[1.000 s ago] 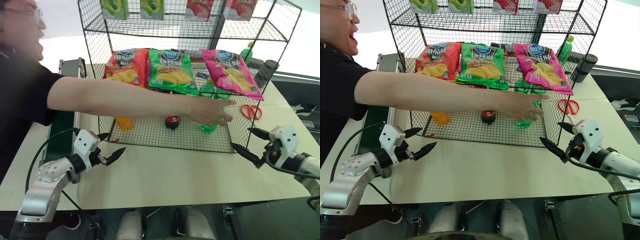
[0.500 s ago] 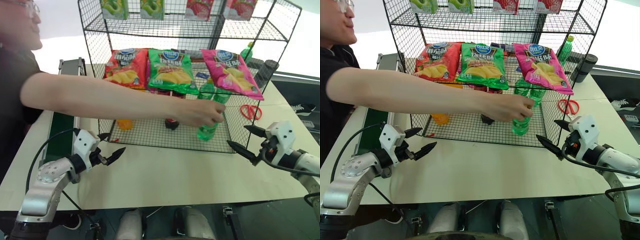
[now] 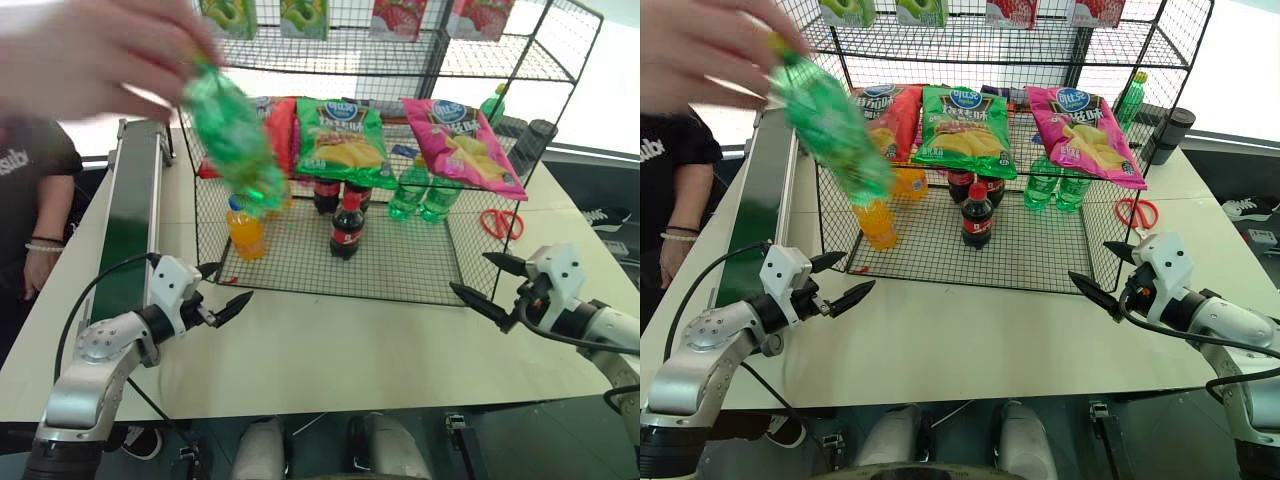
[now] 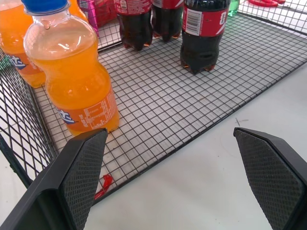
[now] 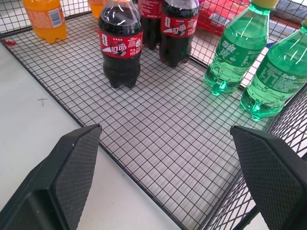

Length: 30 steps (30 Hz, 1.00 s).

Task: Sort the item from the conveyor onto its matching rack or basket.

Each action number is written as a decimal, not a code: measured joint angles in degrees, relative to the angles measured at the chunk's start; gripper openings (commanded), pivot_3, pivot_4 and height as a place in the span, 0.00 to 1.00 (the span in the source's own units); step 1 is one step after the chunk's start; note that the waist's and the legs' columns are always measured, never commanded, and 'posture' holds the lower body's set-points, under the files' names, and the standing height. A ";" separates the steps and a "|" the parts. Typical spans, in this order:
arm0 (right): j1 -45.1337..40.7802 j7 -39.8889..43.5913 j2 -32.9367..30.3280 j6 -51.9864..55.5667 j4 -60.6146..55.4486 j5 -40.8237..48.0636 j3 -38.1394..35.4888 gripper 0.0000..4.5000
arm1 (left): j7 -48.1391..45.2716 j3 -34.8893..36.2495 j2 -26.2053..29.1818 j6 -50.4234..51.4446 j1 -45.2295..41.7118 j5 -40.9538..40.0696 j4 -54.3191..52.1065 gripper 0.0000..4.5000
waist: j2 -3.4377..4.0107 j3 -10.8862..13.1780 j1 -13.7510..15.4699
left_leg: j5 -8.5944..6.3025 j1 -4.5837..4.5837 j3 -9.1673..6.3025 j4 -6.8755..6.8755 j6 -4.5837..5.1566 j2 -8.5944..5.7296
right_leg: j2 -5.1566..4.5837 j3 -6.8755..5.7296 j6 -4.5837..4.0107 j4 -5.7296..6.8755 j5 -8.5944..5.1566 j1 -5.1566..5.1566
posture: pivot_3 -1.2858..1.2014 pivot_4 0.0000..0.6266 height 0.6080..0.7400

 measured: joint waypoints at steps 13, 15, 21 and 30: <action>-2.83 0.67 0.18 -0.18 0.63 -0.11 2.85 0.99 | 2.51 2.41 -1.01 0.81 3.18 -1.54 -3.24 1.00 | 0.00 0.00 -0.05 | 0.00 0.00 0.00 0.00 0.00 0.01 | 0.00 0.01 0.00 0.01 0.00 0.00 | 0.52 0.24 0.97; -4.18 0.78 0.63 -0.19 0.69 -0.15 4.13 0.99 | 2.84 2.88 -1.22 1.12 4.17 -2.00 -3.93 1.00 | 0.00 -0.01 -0.09 | 0.00 0.01 -0.01 0.00 0.00 0.01 | 0.00 0.01 0.00 0.01 0.00 0.00 | 0.52 0.24 0.97; -9.48 1.12 3.81 0.17 -0.17 -0.18 11.59 0.99 | 6.29 8.39 -3.15 2.59 6.39 -4.87 -5.99 1.00 | -0.02 -0.02 -0.10 | 0.00 0.02 -0.02 0.00 0.00 0.04 | 0.00 0.01 -0.01 0.04 0.00 -0.01 | 0.52 0.24 0.97; -15.95 1.69 10.87 0.47 -2.22 -0.34 23.32 0.99 | 18.04 22.40 -12.28 0.14 9.25 -8.11 -4.27 1.00 | -0.22 -0.13 0.09 | 0.00 -0.01 -0.08 0.03 0.00 -0.02 | -0.08 -0.04 0.00 0.07 0.01 0.01 | 0.52 0.24 0.97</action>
